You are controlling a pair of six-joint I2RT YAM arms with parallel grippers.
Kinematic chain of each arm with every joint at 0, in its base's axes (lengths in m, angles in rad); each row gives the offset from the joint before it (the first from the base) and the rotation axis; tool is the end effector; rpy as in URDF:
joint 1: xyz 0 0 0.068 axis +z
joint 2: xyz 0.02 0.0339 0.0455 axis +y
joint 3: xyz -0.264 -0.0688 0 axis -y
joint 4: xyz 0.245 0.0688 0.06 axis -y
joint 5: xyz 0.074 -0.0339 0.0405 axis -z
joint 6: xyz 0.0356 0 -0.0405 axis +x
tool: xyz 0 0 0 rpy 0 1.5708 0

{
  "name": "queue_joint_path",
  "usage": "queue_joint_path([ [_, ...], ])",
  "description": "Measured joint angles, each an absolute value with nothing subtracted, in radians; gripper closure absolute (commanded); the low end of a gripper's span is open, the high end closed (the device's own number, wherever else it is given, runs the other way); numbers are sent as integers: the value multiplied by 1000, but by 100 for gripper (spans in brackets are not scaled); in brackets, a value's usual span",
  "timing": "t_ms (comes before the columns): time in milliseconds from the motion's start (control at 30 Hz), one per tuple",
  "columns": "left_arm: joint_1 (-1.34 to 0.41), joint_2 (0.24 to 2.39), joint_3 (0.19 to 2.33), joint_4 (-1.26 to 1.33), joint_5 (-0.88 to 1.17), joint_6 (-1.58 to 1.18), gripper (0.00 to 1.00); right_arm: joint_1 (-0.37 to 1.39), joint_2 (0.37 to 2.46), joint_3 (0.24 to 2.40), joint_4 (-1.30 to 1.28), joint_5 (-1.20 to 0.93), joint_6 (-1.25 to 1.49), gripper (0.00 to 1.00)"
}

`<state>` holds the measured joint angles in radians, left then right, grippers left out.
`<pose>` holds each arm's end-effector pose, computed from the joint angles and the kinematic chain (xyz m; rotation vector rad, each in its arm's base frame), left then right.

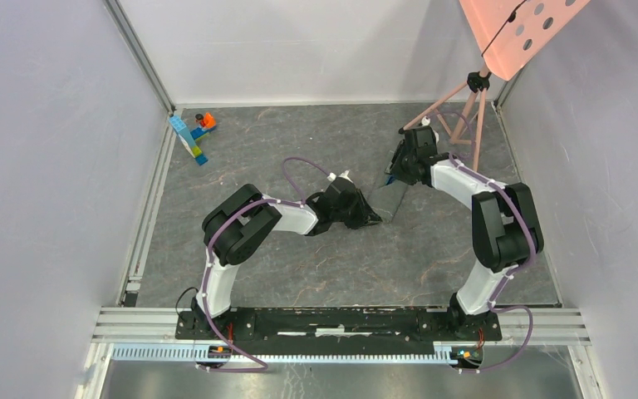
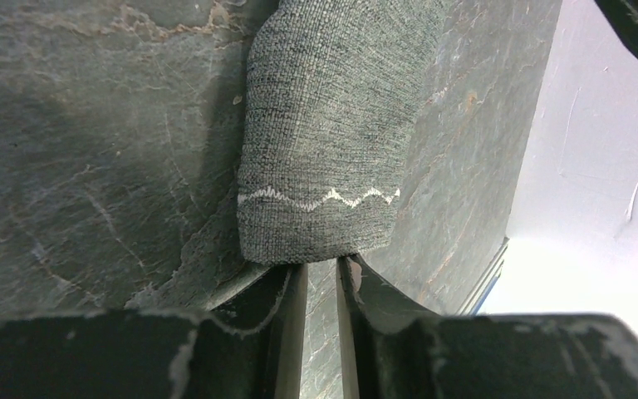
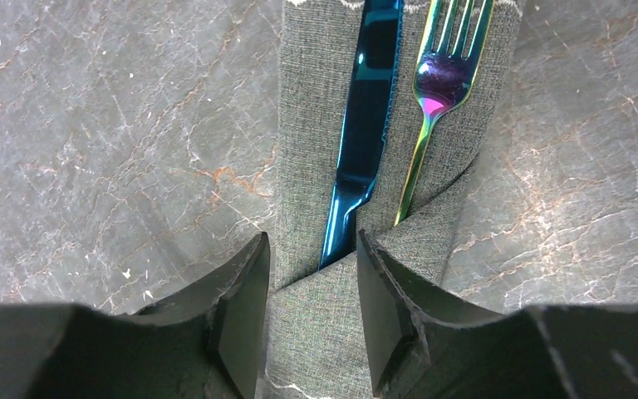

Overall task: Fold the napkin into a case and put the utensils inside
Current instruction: Insert the knife into the folded napkin, then reset both arms

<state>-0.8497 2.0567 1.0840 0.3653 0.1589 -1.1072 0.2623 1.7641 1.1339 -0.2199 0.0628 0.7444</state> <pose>0.2734 -0.3195 0.1160 -0.2152 2.4629 -1.1811 0.3640 0.0954 0.1944 0.6142 2.3769 0.3786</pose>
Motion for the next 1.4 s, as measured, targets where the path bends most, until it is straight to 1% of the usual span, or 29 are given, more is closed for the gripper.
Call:
queue_joint_path([
  [67, -850, 2057, 1084, 366, 159, -1107, 68, 263, 1753, 1139, -229, 64, 724, 48],
  [200, -851, 2034, 1061, 371, 157, -1107, 59, 277, 1724, 1184, -289, 91, 628, 35],
  [333, -850, 1946, 980, 352, 135, -1106, 55, 302, 1632, 1221, -315, 112, 480, 31],
  [367, -850, 1913, 958, 341, 131, -1106, 54, 308, 1604, 1220, -318, 111, 450, 30],
  [433, -850, 1844, 925, 326, 126, -1101, 53, 322, 1525, 1201, -309, 95, 375, 23],
  [533, -850, 1715, 885, 284, 108, -1071, 52, 340, 1394, 1145, -308, 64, 290, 22],
  [667, -850, 1546, 862, 231, 96, -1010, 51, 347, 1259, 1102, -311, -30, 223, 19],
  [767, -850, 1398, 861, 151, 78, -943, 48, 348, 1148, 1071, -326, -102, 198, 9],
  [800, -850, 1339, 864, 110, 70, -912, 46, 348, 1100, 1066, -340, -121, 190, 4],
  [833, -851, 1276, 873, 61, 60, -878, 45, 348, 1052, 1066, -348, -134, 184, 2],
  [900, -850, 1156, 925, -52, 36, -802, 41, 349, 944, 1067, -359, -146, 175, 2],
  [933, -850, 1109, 966, -105, 23, -766, 36, 350, 894, 1069, -366, -146, 171, 2],
  [967, -850, 1069, 1015, -156, 8, -728, 25, 350, 841, 1077, -378, -144, 168, 2],
  [1033, -850, 1001, 1134, -260, -31, -652, 11, 350, 745, 1111, -402, -131, 161, 2],
  [1200, -850, 889, 1401, -458, -144, -516, 0, 350, 620, 1237, -424, -96, 144, 2],
  [1400, -850, 789, 1553, -607, -240, -421, 0, 350, 591, 1349, -451, -51, 116, 2],
])
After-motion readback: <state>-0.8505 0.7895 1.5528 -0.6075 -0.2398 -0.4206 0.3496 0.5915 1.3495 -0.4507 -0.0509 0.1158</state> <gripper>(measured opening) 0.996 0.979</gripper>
